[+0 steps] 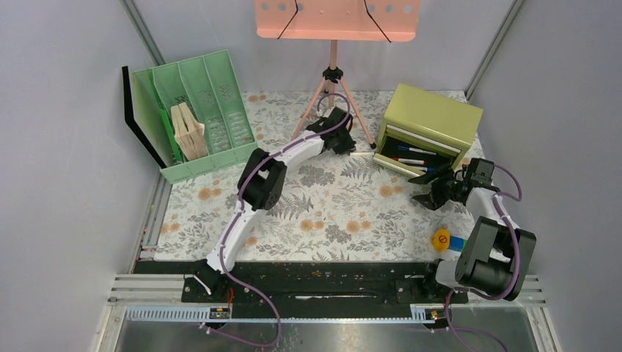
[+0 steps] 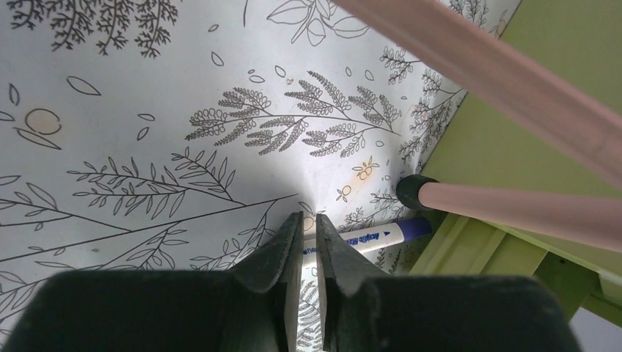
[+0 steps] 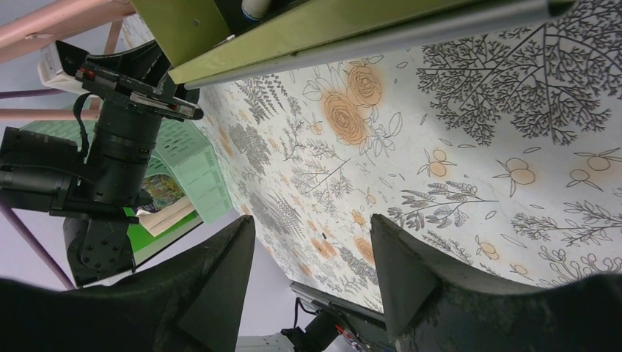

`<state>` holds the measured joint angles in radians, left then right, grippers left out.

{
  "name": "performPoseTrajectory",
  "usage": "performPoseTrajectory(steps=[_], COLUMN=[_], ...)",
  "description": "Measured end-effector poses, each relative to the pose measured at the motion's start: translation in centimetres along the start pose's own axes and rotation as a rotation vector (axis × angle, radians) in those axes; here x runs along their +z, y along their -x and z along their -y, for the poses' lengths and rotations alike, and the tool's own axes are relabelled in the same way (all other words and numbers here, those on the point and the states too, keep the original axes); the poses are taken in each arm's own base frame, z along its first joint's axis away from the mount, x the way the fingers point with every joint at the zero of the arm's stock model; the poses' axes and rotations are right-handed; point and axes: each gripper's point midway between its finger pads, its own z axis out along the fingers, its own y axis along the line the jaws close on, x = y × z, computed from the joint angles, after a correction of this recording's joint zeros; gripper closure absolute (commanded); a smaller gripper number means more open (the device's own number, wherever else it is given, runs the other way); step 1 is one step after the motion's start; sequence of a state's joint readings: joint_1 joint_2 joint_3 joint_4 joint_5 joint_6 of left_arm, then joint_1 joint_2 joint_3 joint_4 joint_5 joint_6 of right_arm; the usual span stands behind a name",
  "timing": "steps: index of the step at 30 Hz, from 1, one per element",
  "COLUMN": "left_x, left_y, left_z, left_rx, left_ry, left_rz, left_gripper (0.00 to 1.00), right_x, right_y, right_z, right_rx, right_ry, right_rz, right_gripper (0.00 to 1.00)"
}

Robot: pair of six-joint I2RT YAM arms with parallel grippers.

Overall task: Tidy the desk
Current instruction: Pick up the stationery from the center of the board.

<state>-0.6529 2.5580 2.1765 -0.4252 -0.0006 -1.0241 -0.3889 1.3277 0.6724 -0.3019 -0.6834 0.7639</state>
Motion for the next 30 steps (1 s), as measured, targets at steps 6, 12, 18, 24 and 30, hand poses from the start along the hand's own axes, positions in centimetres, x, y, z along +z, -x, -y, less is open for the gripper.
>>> performPoseTrajectory(steps=[6,12,18,24,30], left_x=[-0.7,-2.7,-4.0,-5.6,-5.8], left_y=[-0.9,-3.4,-5.8,-6.5,-6.8], left_z=[-0.4,-1.6,-1.4,-1.7,-1.7], left_rx=[-0.015,0.014,0.087,0.199,0.344], left_ry=[-0.020,0.004,-0.014,0.000,0.017], left_rz=[-0.065,-0.131,-0.171,-0.163,-0.141], left_gripper=[0.88,0.85,0.59,0.44,0.44], right_x=[-0.2,-0.2,-0.3,-0.5,-0.6], right_y=[0.0,0.1,-0.2,-0.3,-0.3], right_z=[-0.6,-0.7,-1.0,-1.3,-1.4], right_rx=[-0.008,-0.009,-0.012,-0.020,-0.023], right_ry=[0.020,0.021,0.035,0.046,0.049], right_rz=[-0.006,-0.007,-0.018,-0.015,-0.014], right_gripper=[0.33,0.33,0.33,0.34,0.34])
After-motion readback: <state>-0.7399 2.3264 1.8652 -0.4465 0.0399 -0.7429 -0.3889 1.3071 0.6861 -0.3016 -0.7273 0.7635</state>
